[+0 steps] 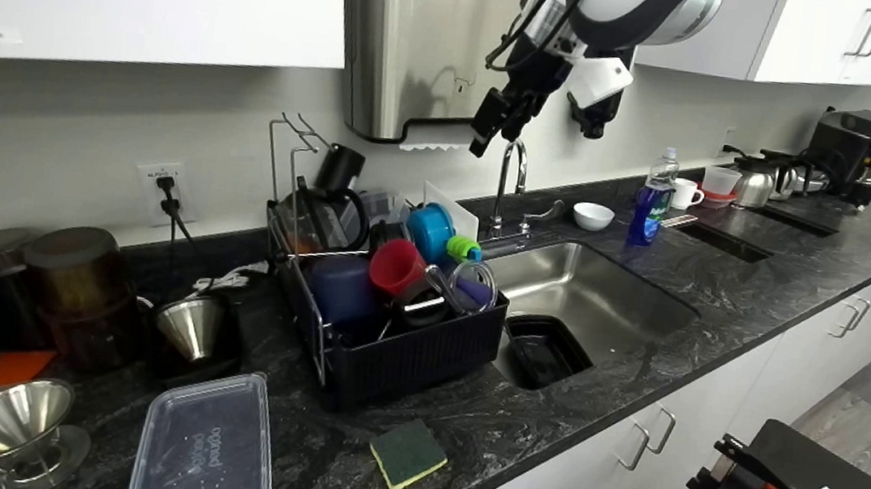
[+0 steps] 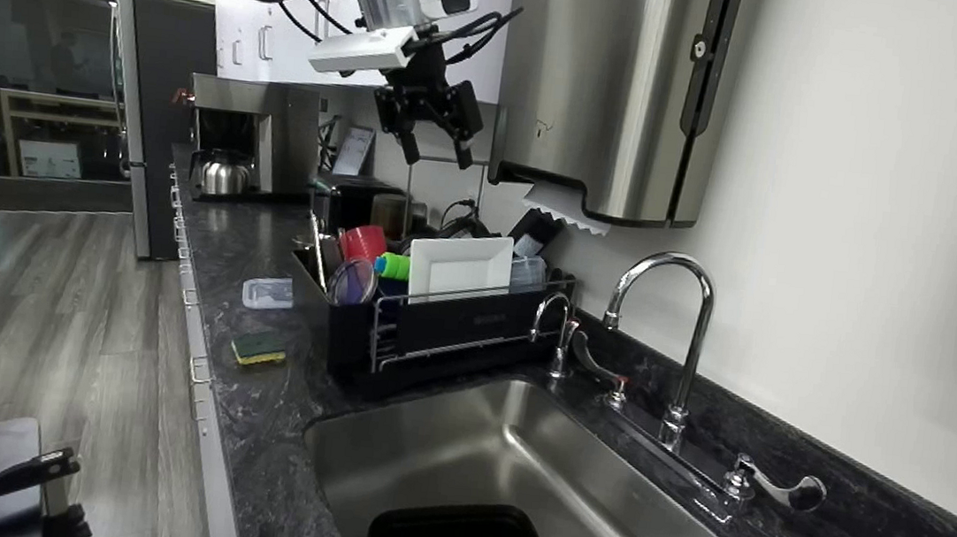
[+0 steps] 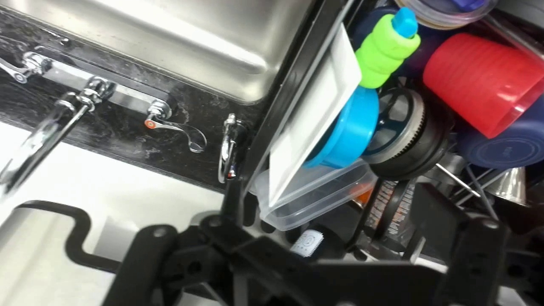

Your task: Put the pink cup on the dish drainer

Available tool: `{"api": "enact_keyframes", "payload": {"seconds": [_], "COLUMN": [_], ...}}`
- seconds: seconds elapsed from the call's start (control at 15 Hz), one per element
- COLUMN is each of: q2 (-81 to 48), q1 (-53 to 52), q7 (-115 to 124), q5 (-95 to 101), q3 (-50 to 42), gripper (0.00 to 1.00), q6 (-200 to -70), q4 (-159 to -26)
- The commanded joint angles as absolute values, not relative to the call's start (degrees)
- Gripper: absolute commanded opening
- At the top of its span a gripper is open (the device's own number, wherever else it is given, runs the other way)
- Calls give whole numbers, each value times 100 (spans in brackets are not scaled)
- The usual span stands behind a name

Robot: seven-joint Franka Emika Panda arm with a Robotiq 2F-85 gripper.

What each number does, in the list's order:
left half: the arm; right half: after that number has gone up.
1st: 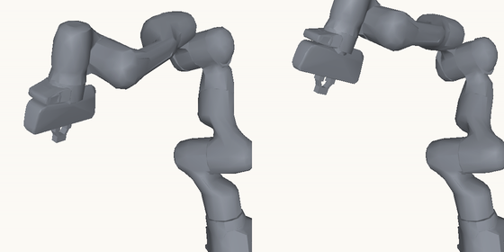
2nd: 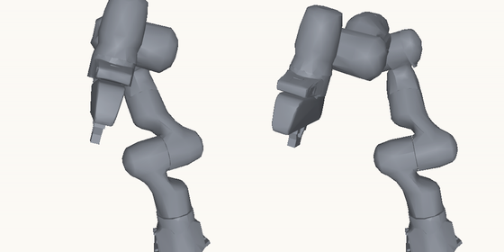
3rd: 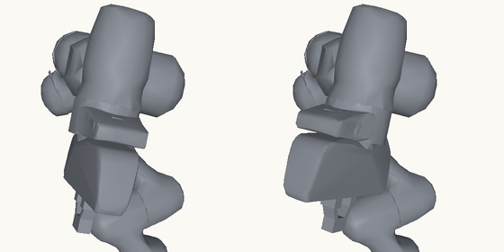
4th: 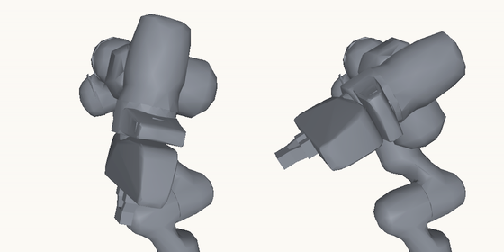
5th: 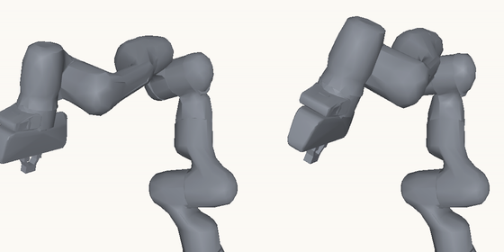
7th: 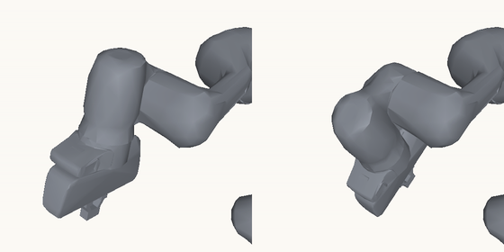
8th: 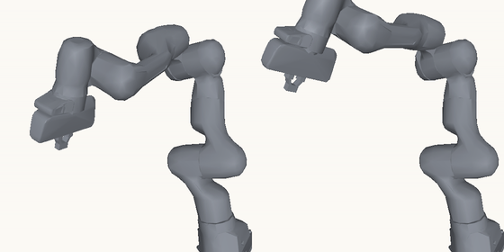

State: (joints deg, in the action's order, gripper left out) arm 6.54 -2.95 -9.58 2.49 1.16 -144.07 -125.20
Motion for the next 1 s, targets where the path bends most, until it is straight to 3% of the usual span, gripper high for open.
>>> {"api": "enact_keyframes", "payload": {"seconds": [0.0, 0.93], "q2": [723, 58], "q1": [-105, 458], "q7": [-890, 286], "q5": [404, 1153], "q3": [-12, -466], "gripper": [100, 100], "q6": [-14111, -12301], "q4": [-12424, -11788]}}
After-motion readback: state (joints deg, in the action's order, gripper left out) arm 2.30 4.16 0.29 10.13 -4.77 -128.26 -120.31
